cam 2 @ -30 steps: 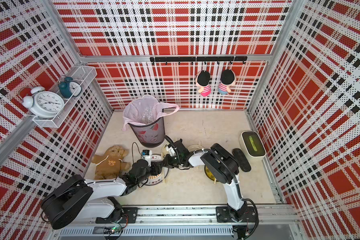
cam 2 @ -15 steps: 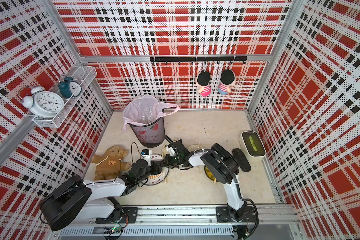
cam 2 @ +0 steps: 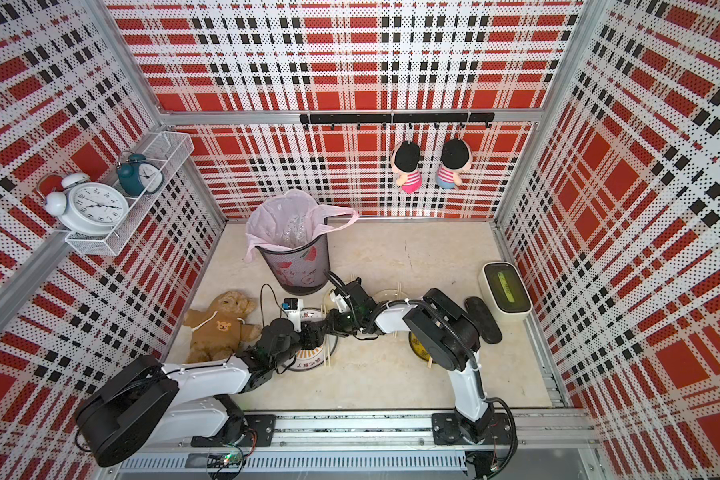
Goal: Remove the packaging of disposable chopsticks
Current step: Place the disposable chopsticks on the plate.
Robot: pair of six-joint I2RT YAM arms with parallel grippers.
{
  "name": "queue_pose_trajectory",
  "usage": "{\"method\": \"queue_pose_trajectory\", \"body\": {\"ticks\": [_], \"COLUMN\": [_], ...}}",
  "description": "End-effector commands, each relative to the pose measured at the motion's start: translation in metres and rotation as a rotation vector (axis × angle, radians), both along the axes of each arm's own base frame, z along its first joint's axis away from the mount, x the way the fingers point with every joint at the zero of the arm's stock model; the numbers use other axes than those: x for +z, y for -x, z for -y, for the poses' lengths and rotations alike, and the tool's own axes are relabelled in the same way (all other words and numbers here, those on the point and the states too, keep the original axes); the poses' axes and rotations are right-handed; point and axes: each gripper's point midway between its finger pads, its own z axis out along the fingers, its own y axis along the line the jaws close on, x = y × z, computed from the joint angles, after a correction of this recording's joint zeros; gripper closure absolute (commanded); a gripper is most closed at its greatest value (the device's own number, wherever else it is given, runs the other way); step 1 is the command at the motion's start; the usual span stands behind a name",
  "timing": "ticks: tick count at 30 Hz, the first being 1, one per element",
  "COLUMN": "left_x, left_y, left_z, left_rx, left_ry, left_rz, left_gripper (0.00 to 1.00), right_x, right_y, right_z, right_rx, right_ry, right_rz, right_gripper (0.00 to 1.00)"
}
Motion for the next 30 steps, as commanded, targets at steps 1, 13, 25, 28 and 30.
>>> {"method": "queue_pose_trajectory", "body": {"ticks": [1, 13, 25, 28, 30], "left_x": [-0.008, 0.0, 0.011, 0.013, 0.014], "left_y": [0.003, 0.002, 0.002, 0.002, 0.002], "left_z": [-0.005, -0.001, -0.005, -0.005, -0.007], "left_rx": [0.0, -0.012, 0.005, 0.006, 0.014], "left_ry": [-0.021, 0.006, 0.023, 0.024, 0.021], "left_rz": [-0.017, 0.006, 0.03, 0.035, 0.036], "left_gripper": [0.28, 0.28, 0.28, 0.28, 0.27], "right_x": [0.029, 0.037, 0.047, 0.049, 0.05], "right_y": [0.002, 0.003, 0.002, 0.002, 0.002], "right_z": [-0.014, -0.012, -0.008, -0.005, -0.004], "right_rx": [0.032, 0.027, 0.018, 0.012, 0.009], "right_ry": [-0.048, -0.022, -0.008, 0.004, 0.009], "right_rz": [0.055, 0.09, 0.121, 0.132, 0.139], "right_gripper": [0.72, 0.71, 0.69, 0.69, 0.68]}}
